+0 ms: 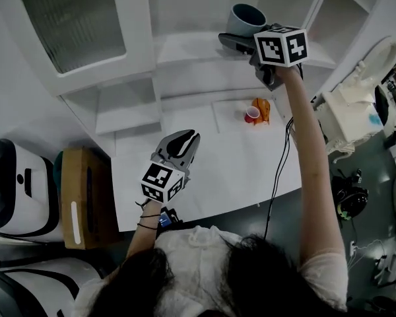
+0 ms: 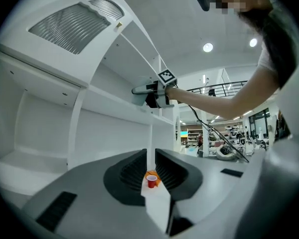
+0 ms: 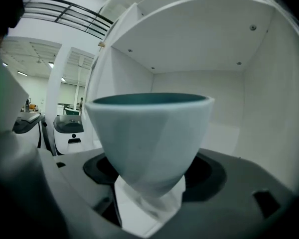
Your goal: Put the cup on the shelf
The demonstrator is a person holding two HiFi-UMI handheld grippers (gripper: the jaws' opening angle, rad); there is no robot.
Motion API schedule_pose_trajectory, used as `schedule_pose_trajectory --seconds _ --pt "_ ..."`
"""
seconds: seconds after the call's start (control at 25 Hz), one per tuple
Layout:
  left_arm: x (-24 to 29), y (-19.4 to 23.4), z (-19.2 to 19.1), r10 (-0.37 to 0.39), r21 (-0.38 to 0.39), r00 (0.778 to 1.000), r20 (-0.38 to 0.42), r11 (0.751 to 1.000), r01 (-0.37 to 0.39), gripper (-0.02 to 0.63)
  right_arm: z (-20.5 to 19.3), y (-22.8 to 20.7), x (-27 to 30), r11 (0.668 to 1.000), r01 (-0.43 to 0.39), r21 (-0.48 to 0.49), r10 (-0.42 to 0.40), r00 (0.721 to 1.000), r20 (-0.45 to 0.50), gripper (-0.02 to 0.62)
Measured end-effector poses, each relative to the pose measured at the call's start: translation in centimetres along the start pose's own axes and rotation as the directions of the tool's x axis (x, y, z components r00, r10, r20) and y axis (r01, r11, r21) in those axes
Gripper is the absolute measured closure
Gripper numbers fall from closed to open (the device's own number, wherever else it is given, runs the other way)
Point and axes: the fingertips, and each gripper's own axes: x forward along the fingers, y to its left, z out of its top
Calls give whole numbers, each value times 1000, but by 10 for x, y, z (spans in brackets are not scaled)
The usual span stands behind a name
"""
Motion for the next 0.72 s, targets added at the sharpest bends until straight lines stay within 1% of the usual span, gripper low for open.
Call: schedule_pose_trajectory --seconds 0.2,0.32,0.48,0.72 --pt "-2 13 -6 26 -17 1000 -12 1000 -26 545 -3 -19 50 998 -26 59 32 994 -104 245" --pt "-5 20 -8 36 -19 999 -15 999 -36 545 -6 -31 71 998 -8 65 17 989 -147 246" --pt "-7 31 -11 60 -26 998 -18 998 -60 545 -9 -43 87 997 5 82 9 986 -167 246" --pt "-11 46 -13 89 -33 996 -15 995 -90 545 -12 -54 95 986 6 164 21 986 -166 247"
